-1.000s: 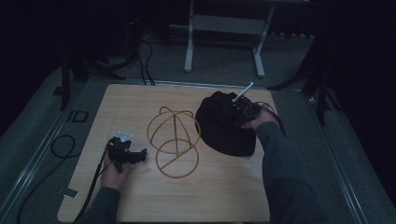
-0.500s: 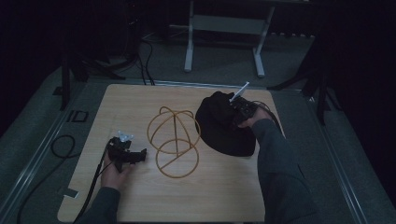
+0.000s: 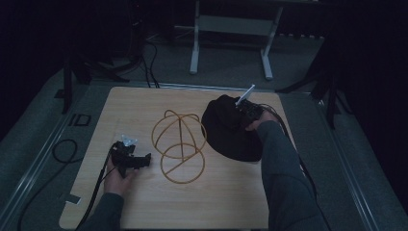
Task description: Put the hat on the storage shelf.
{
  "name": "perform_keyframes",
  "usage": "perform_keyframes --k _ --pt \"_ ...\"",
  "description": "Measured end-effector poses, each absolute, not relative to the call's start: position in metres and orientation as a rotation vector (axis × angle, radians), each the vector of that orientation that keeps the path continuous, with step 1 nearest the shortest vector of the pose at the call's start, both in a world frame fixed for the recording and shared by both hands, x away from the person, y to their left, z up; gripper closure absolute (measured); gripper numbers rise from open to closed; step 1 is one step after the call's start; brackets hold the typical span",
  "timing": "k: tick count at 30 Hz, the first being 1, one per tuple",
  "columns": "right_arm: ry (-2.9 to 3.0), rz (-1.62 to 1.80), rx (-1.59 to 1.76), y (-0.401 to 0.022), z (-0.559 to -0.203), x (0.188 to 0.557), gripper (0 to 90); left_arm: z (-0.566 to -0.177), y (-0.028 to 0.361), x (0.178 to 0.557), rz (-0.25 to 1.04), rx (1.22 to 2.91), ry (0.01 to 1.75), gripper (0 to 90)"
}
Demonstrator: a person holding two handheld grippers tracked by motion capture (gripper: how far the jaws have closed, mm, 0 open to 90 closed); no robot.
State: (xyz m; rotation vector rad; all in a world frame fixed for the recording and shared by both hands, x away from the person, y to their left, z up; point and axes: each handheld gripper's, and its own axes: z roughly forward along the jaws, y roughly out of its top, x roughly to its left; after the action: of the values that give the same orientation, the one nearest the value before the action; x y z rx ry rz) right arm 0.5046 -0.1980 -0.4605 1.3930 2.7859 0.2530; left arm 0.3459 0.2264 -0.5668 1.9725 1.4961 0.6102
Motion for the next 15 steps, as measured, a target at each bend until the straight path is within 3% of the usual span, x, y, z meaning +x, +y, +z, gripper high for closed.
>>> perform_keyframes --k 6,15 --pt "2.79 0.244 1.364 -0.1978 -0.4595 0.5032 84.6 -0.5668 0.2264 0.3459 0.61 1.973 1.496 1.5" --pt "2.799 0.263 1.301 -0.1994 -0.4543 0.4982 87.1 -0.5668 0.2264 0.3459 0.61 1.973 1.496 1.5"
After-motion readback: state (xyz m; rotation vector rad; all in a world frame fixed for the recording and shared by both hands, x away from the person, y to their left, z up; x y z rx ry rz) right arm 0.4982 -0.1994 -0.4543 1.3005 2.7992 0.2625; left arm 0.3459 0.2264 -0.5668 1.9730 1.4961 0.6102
